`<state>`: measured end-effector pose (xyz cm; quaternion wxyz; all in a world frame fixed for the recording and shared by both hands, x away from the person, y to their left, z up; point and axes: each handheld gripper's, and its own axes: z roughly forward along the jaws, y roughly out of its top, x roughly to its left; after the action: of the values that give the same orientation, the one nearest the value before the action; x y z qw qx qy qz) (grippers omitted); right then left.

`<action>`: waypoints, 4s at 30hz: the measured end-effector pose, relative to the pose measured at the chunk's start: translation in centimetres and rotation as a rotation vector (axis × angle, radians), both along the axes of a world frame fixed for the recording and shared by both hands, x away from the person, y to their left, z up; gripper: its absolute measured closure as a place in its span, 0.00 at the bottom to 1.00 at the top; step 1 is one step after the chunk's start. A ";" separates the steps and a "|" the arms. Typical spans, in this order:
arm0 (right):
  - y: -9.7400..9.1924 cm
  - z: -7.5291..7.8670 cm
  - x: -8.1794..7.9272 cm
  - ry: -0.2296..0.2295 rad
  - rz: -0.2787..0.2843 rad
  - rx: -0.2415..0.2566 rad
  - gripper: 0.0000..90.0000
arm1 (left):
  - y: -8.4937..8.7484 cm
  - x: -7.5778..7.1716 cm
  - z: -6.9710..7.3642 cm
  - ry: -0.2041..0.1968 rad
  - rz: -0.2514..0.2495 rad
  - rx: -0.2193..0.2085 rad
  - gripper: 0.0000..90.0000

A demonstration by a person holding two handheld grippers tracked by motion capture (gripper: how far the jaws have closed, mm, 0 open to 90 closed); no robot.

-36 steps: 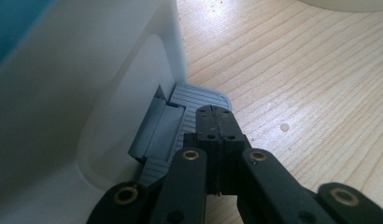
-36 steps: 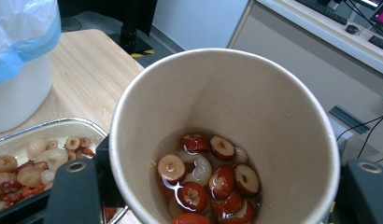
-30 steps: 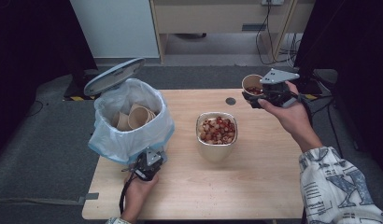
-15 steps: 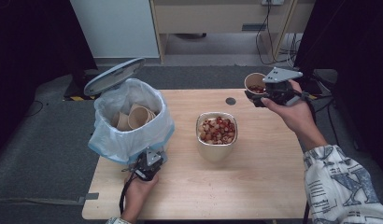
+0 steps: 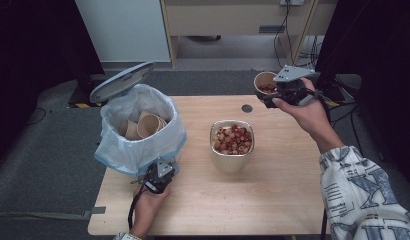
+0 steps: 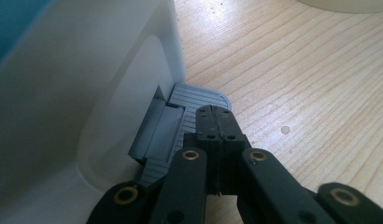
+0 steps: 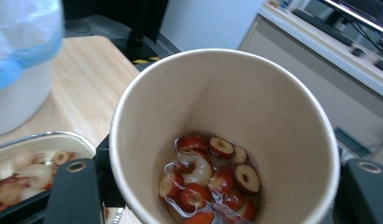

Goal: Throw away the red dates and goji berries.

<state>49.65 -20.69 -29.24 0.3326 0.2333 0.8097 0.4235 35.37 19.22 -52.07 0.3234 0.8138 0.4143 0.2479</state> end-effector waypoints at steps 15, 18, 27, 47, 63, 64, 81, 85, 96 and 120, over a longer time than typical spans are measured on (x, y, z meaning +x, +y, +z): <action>1.3 0.1 -1.6 -0.087 0.026 -0.098 0.34 | 0.0 0.0 0.0 0.000 0.001 0.000 0.99; 1.7 -0.1 -2.1 -0.108 0.056 -0.111 0.34 | 0.0 0.0 0.0 -0.001 0.000 0.001 0.99; 2.4 -0.4 -2.4 -0.135 0.082 -0.160 0.34 | 0.0 0.0 0.0 0.000 0.000 0.001 0.99; 4.2 -1.3 -2.5 -0.167 0.090 -0.258 0.34 | 0.0 0.0 0.0 0.000 -0.001 0.001 0.99; 4.7 -0.8 -2.9 -0.247 0.077 -0.379 0.34 | 0.0 0.0 0.0 0.000 -0.002 0.001 0.99; 4.8 -0.8 -2.9 -0.246 0.081 -0.382 0.34 | 0.0 0.0 0.0 0.000 -0.002 0.002 0.99; 5.4 -0.7 -3.1 -0.262 0.094 -0.426 0.34 | 0.0 0.0 0.0 0.000 -0.003 0.001 0.99; 5.2 -0.4 -3.0 -0.260 0.078 -0.415 0.34 | 0.0 0.0 0.0 0.001 -0.003 0.002 0.99; 5.4 -0.1 -3.1 -0.260 0.080 -0.416 0.34 | 0.0 0.0 0.0 0.001 -0.003 0.001 0.99; 6.9 0.2 -4.3 -0.410 0.104 -0.697 0.34 | 0.0 0.0 0.0 0.001 -0.002 0.003 0.99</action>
<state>45.31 -13.76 -29.07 0.5244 -0.0239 0.8324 0.1775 35.40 19.21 -52.05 0.3223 0.8150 0.4131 0.2476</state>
